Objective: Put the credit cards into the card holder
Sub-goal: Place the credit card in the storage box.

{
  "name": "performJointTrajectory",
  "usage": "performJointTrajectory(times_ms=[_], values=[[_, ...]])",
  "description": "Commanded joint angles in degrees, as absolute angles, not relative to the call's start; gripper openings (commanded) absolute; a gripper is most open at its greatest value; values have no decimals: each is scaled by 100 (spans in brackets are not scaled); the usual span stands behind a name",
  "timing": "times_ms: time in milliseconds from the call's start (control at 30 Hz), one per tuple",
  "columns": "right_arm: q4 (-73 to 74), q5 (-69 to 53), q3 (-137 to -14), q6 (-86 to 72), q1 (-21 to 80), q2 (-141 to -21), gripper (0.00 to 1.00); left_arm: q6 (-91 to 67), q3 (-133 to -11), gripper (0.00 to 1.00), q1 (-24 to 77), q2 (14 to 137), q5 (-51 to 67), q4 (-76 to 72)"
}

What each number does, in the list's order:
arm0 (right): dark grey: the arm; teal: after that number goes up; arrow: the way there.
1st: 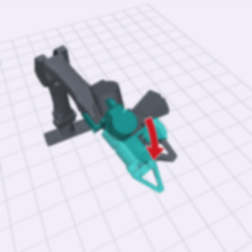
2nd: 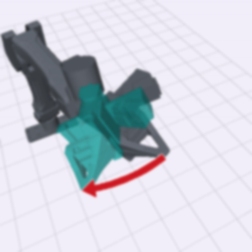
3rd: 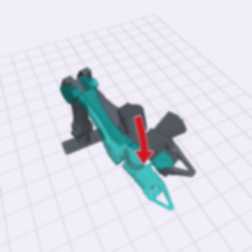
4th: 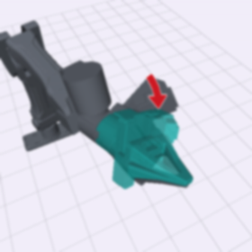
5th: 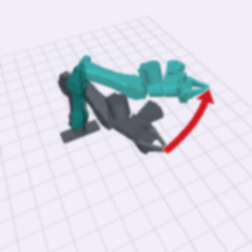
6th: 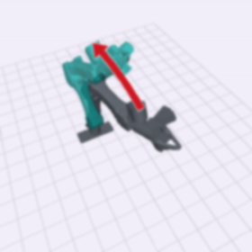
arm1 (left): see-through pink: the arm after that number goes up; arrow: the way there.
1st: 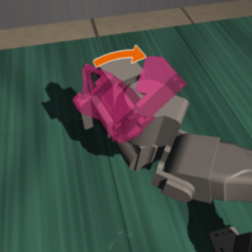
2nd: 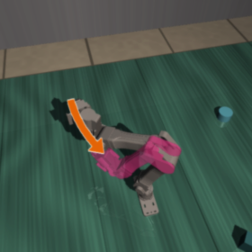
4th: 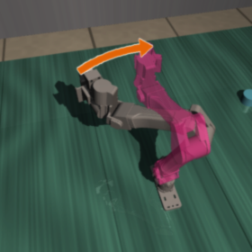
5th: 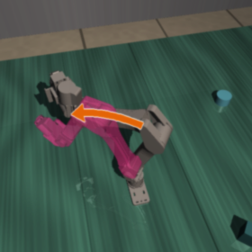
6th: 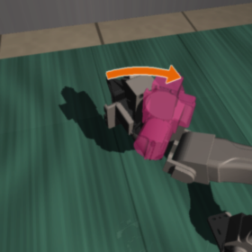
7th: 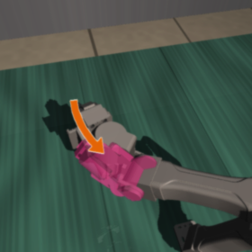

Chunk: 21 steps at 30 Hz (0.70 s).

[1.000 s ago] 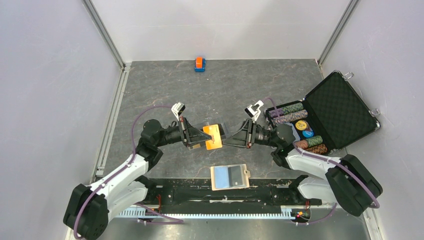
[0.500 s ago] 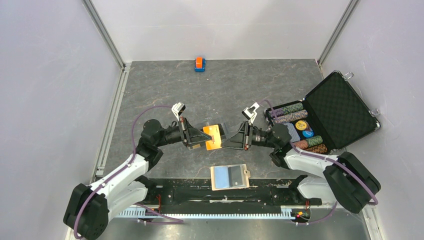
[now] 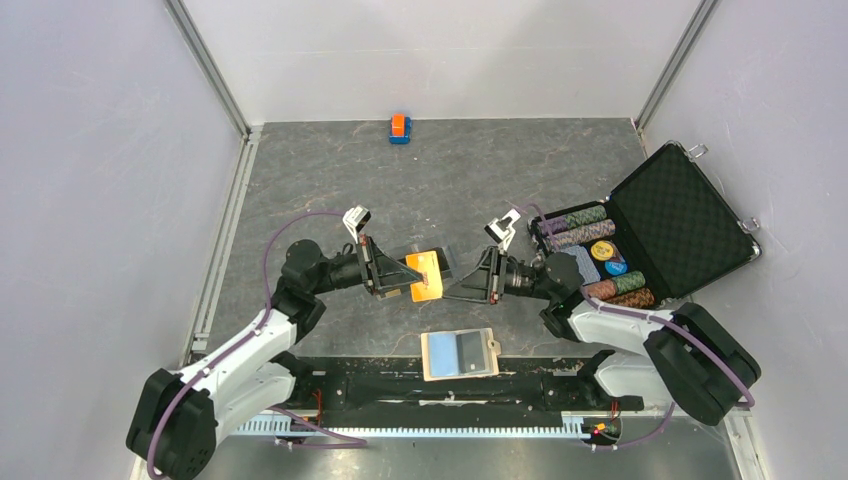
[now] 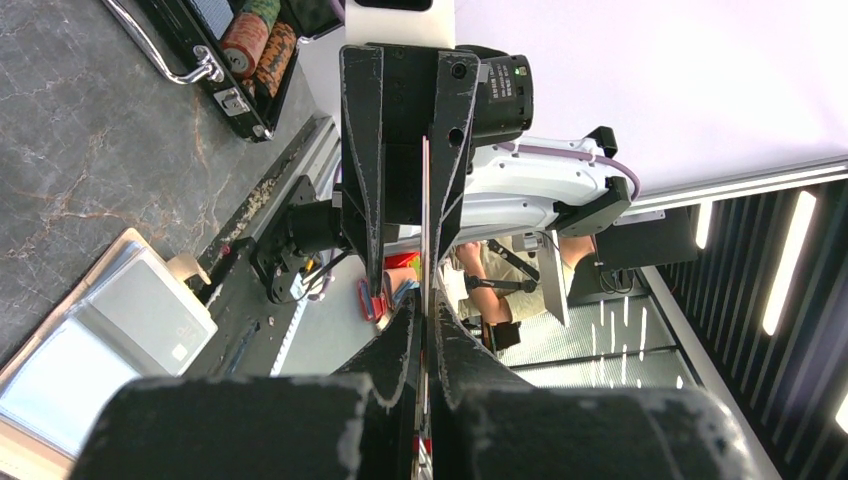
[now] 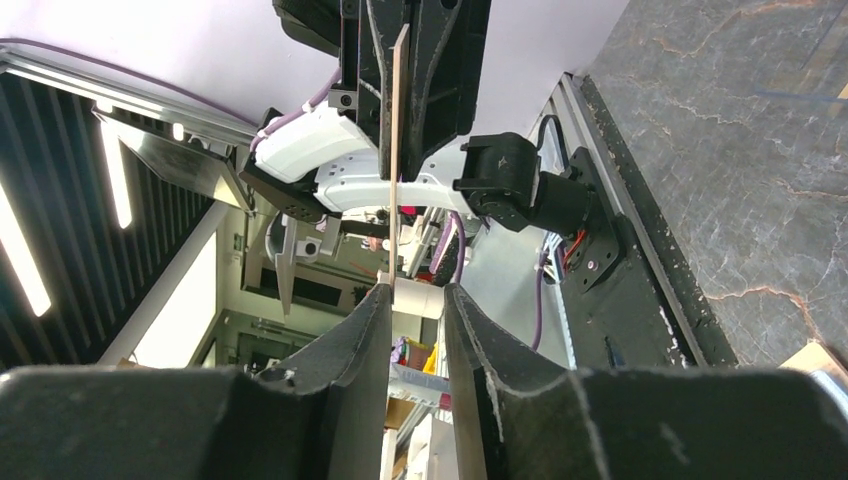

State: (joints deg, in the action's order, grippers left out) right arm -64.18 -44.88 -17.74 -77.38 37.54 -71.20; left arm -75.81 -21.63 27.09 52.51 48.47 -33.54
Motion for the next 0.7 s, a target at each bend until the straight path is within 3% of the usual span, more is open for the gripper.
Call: performJointTrajectory(times_ms=[0,667], values=[[-7148,-4369,-1588,-7971,3727,-7022,28,-7551,-2118,2,2707,5110,4903,-3607],[-7320,-4395,-1645,-8077,3727,-7253,28,-7614,-2153,2,2707,5124,5041,-3647]])
